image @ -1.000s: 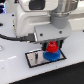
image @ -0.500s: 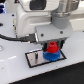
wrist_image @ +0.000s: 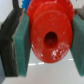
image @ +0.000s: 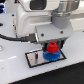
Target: Insert the blue gear onto the right peg, followed by the red gear
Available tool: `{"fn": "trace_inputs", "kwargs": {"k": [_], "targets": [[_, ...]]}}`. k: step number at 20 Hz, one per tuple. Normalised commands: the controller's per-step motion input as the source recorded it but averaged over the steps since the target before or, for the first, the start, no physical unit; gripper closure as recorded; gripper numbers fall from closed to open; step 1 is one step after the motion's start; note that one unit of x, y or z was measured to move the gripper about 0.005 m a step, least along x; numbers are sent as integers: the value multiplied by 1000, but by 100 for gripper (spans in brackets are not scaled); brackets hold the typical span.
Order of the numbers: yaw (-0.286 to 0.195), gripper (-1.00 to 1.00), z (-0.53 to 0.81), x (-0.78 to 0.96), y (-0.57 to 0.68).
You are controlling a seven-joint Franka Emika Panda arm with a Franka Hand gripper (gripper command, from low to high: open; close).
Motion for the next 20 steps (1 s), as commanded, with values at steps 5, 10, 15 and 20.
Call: {"fn": "trace_inputs", "kwargs": {"k": [5,10,15,20], "targets": [[0,100,-217,129,9],[0,100,-175,249,32],[0,100,-7,116,77],[0,-100,377,9,184]]}}
